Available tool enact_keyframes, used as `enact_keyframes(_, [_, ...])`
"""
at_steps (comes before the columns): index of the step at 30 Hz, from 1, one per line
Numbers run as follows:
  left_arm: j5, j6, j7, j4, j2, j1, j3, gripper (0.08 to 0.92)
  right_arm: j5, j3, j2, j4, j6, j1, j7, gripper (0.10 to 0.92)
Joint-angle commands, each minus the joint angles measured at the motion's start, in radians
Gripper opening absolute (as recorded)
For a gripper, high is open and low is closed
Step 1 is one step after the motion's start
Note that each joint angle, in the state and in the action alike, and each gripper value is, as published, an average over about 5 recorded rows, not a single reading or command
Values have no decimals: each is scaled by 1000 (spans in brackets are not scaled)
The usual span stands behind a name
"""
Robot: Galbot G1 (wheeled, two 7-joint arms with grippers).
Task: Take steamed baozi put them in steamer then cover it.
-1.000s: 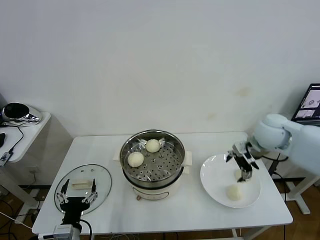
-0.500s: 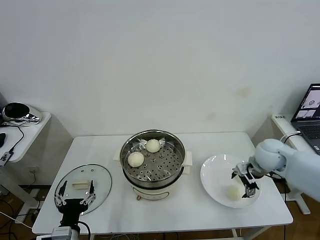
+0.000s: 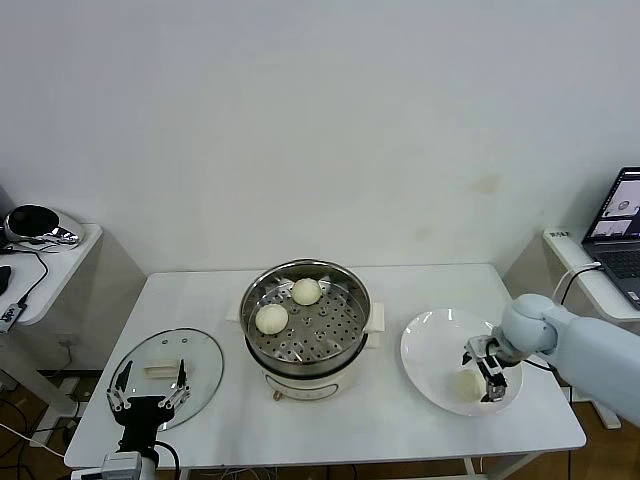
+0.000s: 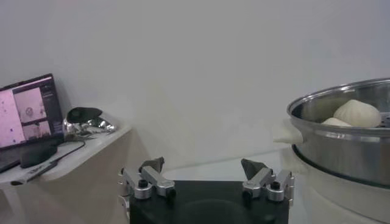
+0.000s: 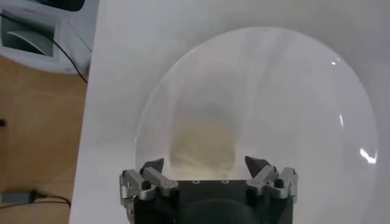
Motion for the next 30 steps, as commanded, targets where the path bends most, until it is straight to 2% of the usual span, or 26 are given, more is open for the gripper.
enact_keyframes(1, [-1,-1,0,1,0,1,0,823,-20,36,35,-43,4,-46,8,783])
enact_keyframes(11, [0,-2,-1,0,-1,4,0,823,26,8,-1,-4,1,59,-16,653])
enact_keyframes(19, [1,-3,-1,-2,0,3,6,823,157,-58,-36,35,-5,354,-74,645])
enact_keyframes(24, [-1,-2,0,-7,8,1,5,823,263,-143,46,0,5,598,-80,648])
enact_keyframes(30, [-13,0,0,-16,16,-2,-3,823,379,-231,247,-40,31,789,-39,653])
